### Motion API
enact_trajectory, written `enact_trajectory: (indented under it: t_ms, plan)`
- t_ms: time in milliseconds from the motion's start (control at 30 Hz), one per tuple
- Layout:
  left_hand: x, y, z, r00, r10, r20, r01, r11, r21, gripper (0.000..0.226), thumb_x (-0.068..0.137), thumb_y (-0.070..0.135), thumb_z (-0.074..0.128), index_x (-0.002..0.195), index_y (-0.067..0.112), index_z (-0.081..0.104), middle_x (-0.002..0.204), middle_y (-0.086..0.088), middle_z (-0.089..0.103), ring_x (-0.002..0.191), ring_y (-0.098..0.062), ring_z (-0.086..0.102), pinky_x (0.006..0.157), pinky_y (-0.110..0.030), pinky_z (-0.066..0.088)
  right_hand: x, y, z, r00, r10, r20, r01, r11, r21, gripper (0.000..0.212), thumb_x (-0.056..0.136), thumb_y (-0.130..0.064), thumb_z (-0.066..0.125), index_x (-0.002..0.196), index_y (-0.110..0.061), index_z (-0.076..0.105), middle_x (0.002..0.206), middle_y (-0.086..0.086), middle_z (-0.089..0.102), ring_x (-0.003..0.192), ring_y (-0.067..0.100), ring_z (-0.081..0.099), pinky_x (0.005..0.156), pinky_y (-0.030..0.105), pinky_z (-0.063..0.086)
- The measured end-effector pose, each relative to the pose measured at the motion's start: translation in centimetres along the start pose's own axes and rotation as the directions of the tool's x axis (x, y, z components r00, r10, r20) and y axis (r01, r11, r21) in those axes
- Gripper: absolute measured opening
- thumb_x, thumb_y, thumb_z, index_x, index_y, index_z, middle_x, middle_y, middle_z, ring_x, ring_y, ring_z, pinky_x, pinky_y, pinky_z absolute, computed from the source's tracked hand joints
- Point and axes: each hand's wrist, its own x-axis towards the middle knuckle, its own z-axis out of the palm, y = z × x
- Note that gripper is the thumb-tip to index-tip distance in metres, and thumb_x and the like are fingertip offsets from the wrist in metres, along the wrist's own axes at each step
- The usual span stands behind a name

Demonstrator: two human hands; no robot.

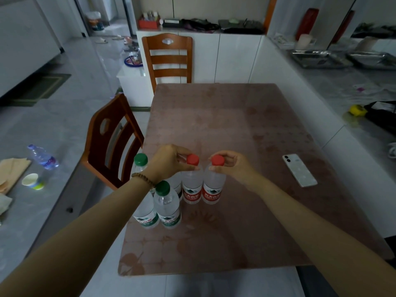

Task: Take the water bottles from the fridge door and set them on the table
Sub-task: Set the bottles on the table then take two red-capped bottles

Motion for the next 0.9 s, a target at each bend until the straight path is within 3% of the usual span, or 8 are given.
enact_trajectory:
  t_ms: [100,233,367,467,567,667,733,900]
  plan:
    - [0.0,0.0,0.0,1.0,-0.011,0.008,0.011,1.0,-0.008,0.037,0.067,0.032,0.079,0.101,0.017,0.071,0.096,0.002,0.073,0.081,-0.006,0.067,0.08,-0.024,0.056,0.0,0.1,0.0,1.0,-0.014,-0.002,0.014,1.0,0.006,0.034,0.067,-0.009,0.082,0.092,-0.027,0.067,0.103,0.0,0.071,0.101,0.019,0.065,0.099,0.037,0.048]
    - [0.6,0.3,-0.5,0.994,-0.06,0.089,0.06,0.998,0.002,0.032,0.069,0.03,0.078,0.096,0.017,0.068,0.094,0.003,0.071,0.08,-0.005,0.064,0.071,-0.011,0.049,-0.1,0.2,0.2,1.0,-0.01,-0.002,0.01,1.0,0.027,0.031,0.071,-0.009,0.079,0.093,-0.027,0.065,0.102,0.0,0.07,0.099,0.016,0.064,0.094,0.029,0.049]
    - [0.4,0.7,-1.0,0.993,-0.078,0.083,0.079,0.997,-0.016,0.039,0.073,0.031,0.076,0.106,0.014,0.065,0.096,0.004,0.067,0.084,-0.008,0.06,0.075,-0.011,0.048,-0.3,0.0,0.7,1.0,0.003,-0.013,-0.002,0.999,0.035,0.029,0.076,-0.013,0.075,0.095,-0.031,0.064,0.099,-0.008,0.067,0.097,0.011,0.062,0.086,0.018,0.049]
    - [-0.1,1.2,-1.5,0.994,-0.082,0.076,0.082,0.997,-0.005,0.038,0.079,0.037,0.068,0.109,0.013,0.065,0.104,0.006,0.062,0.095,-0.007,0.056,0.084,-0.01,0.042,-0.9,0.0,0.8,0.999,0.009,-0.033,-0.007,0.999,0.048,0.039,0.077,-0.011,0.074,0.109,-0.027,0.06,0.113,-0.003,0.065,0.107,0.013,0.059,0.094,0.022,0.046]
    - [-0.7,1.9,-1.9,0.999,-0.046,0.025,0.045,0.999,0.026,0.041,0.087,0.04,0.057,0.116,0.012,0.063,0.122,-0.001,0.062,0.113,-0.016,0.055,0.098,-0.023,0.039,-2.7,-0.2,0.7,0.996,0.04,-0.078,-0.037,0.999,0.03,0.054,0.079,-0.011,0.072,0.128,-0.017,0.051,0.133,0.006,0.056,0.124,0.019,0.052,0.105,0.031,0.04]
    - [-0.9,3.3,-1.7,0.999,0.034,0.022,-0.036,0.994,0.099,0.041,0.091,0.04,0.051,0.122,0.014,0.059,0.131,-0.002,0.057,0.119,-0.018,0.052,0.095,-0.021,0.034,-5.9,-0.7,0.3,0.979,0.091,-0.181,-0.113,0.987,-0.112,0.063,0.082,-0.026,0.07,0.139,-0.02,0.042,0.14,-0.006,0.042,0.13,0.011,0.037,0.101,0.027,0.035]
    - [-0.7,4.3,-1.3,0.995,0.08,0.059,-0.085,0.992,0.094,0.044,0.091,0.042,0.05,0.127,0.016,0.054,0.136,-0.002,0.051,0.12,-0.019,0.051,0.095,-0.023,0.035,-8.7,-0.8,-0.1,0.943,0.118,-0.313,-0.172,0.973,-0.151,0.063,0.084,-0.031,0.067,0.14,-0.025,0.039,0.144,-0.004,0.039,0.132,0.012,0.034,0.102,0.026,0.034]
    - [-2.6,7.1,0.6,0.935,0.338,0.105,-0.345,0.938,0.046,0.046,0.092,0.039,0.052,0.128,0.01,0.053,0.143,-0.007,0.044,0.13,-0.026,0.041,0.107,-0.03,0.028,-18.2,-1.0,1.6,0.774,0.145,-0.617,-0.266,0.958,-0.109,0.062,0.087,-0.031,0.064,0.142,-0.023,0.037,0.148,0.0,0.036,0.135,0.016,0.035,0.101,0.022,0.033]
